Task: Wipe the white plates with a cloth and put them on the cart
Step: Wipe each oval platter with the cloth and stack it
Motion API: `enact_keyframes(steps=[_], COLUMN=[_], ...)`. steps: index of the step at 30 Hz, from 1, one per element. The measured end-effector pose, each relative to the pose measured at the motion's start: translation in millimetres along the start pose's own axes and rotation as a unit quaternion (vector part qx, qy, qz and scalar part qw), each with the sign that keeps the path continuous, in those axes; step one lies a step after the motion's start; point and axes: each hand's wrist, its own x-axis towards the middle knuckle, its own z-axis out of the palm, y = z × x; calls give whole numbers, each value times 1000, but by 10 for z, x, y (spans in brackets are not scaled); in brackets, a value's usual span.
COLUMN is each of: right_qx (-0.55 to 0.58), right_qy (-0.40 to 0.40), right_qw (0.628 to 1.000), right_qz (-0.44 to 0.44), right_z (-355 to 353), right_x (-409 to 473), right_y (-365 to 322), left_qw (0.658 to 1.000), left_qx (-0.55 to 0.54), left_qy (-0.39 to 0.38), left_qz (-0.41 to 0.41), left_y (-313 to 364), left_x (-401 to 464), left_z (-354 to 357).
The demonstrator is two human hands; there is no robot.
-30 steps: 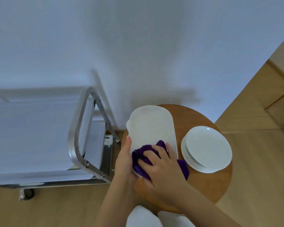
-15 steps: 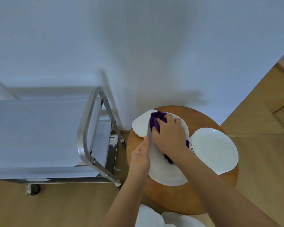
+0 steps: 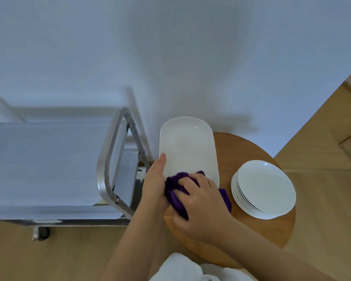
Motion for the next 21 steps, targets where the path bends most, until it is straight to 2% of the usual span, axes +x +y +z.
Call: enact_keyframes(steps=[5, 8, 10, 12, 14, 15, 18, 21], right_qx=[-71, -123, -113, -79, -52, -44, -29, 16], right_qy=[54, 78, 101, 126, 136, 142, 164, 141], right_qw=[993, 982, 981, 984, 988, 989, 985, 990], right_qz=[-79, -117, -123, -99, -51, -21, 46, 12], right_z=[80, 131, 139, 129, 115, 112, 123, 140], right_x=[-339, -406, -398, -360, -292, -248, -113, -119], right_y=[448, 570, 557, 522, 485, 467, 370, 358], left_qw=[993, 977, 969, 974, 988, 993, 995, 995], left_qx=[79, 152, 189, 187, 115, 84, 78, 39], left_qy=[-83, -147, -157, -127, -103, -78, 33, 73], left_qz=[11, -26, -39, -30, -8, 11, 56, 52], left_y=[106, 248, 323, 315, 169, 23, -444, -499], left_x=[96, 108, 91, 81, 40, 18, -134, -178], left_z=[21, 41, 102, 147, 180, 201, 320, 318])
